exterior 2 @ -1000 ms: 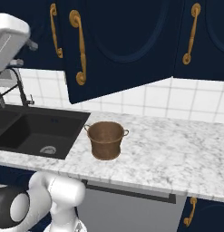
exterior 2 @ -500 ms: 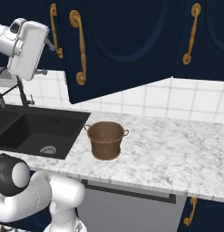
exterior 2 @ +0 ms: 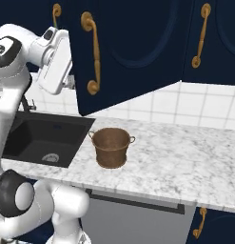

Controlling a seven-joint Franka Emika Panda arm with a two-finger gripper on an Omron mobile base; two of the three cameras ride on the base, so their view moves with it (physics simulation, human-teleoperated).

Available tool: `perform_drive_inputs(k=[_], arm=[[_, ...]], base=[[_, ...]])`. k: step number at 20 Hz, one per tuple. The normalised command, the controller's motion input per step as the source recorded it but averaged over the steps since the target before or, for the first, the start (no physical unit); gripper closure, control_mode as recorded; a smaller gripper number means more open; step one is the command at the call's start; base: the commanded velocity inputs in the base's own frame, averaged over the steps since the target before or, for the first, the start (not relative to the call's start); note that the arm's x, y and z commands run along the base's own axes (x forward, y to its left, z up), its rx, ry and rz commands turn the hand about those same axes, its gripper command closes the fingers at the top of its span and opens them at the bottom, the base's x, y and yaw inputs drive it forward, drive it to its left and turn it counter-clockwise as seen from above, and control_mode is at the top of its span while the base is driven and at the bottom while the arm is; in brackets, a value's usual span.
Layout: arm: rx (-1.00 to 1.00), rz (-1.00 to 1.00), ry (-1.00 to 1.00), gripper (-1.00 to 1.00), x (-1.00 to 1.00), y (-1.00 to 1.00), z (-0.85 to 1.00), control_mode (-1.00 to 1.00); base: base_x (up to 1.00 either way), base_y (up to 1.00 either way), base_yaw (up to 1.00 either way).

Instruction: Open the cabinet, pick up the bread from the cabinet and place it in the basket. Then move the basket to the dining counter.

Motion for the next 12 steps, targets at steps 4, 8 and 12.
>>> perform_drive_inputs(k=[4,8,12], arm=[[0.02,-0.09,0.14,-1.00,-1.00,-1.00,0.00,-1.00],[0.17,0.03,0.02,-1.00,-0.37,-1.00,-0.02,-1.00],[0.15,0.11,0.00,-1.00,0.00,-0.97,0.00,-1.00]], base=[[0.00,0.00,0.00],[0.00,0.00,0.00],[0.00,0.00,0.00]])
